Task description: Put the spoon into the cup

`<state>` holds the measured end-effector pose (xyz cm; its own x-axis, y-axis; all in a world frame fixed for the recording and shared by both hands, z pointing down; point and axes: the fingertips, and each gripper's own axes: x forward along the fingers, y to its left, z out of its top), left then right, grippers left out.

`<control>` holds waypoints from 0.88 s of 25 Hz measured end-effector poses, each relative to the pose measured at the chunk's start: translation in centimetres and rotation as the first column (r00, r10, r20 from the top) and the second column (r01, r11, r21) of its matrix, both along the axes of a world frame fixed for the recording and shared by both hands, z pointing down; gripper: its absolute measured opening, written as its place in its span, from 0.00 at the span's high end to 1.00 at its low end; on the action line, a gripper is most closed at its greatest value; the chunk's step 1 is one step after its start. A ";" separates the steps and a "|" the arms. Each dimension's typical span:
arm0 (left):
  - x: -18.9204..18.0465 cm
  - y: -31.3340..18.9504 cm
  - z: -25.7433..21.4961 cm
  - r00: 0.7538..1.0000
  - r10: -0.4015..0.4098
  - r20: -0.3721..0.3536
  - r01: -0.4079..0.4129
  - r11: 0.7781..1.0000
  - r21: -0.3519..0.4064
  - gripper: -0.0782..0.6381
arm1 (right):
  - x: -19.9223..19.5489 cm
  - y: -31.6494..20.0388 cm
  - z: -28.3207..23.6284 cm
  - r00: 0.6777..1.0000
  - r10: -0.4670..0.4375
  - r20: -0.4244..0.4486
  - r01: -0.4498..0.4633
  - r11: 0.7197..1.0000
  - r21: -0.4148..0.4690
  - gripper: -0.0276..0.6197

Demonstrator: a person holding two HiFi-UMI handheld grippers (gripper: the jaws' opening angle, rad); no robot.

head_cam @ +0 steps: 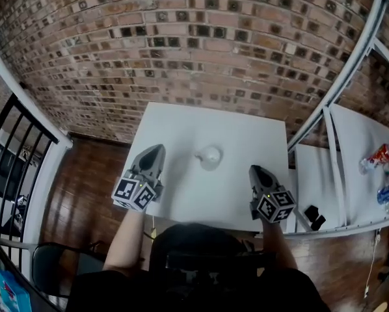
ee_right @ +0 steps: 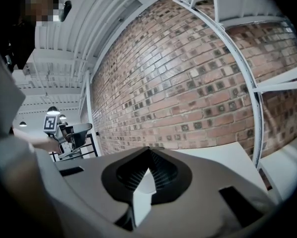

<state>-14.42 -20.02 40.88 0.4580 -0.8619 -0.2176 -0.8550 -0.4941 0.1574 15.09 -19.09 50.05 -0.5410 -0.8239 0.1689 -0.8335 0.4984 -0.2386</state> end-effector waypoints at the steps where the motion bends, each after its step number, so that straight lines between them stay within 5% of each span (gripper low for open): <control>1: -0.6 0.5 -0.1 1.000 -0.017 -0.018 0.017 1.000 0.007 0.89 | -0.2 0.1 0.0 1.000 -0.008 0.000 0.008 1.000 -0.001 0.95; 11: -1.0 2.6 1.7 0.999 0.018 -0.046 -0.020 0.998 -0.060 0.89 | -2.3 1.1 0.7 0.994 -0.037 -0.101 0.038 0.999 0.004 0.95; 22: 0.0 2.6 2.9 0.999 0.025 -0.044 -0.029 0.996 -0.086 0.89 | -2.3 1.2 -0.1 0.999 -0.022 -0.042 0.023 1.000 0.011 0.95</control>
<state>-14.40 -17.40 43.73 0.4730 -0.8658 -0.1632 -0.8331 -0.4998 0.2369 12.78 -17.90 49.92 -0.5522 -0.8136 0.1819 -0.8311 0.5197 -0.1981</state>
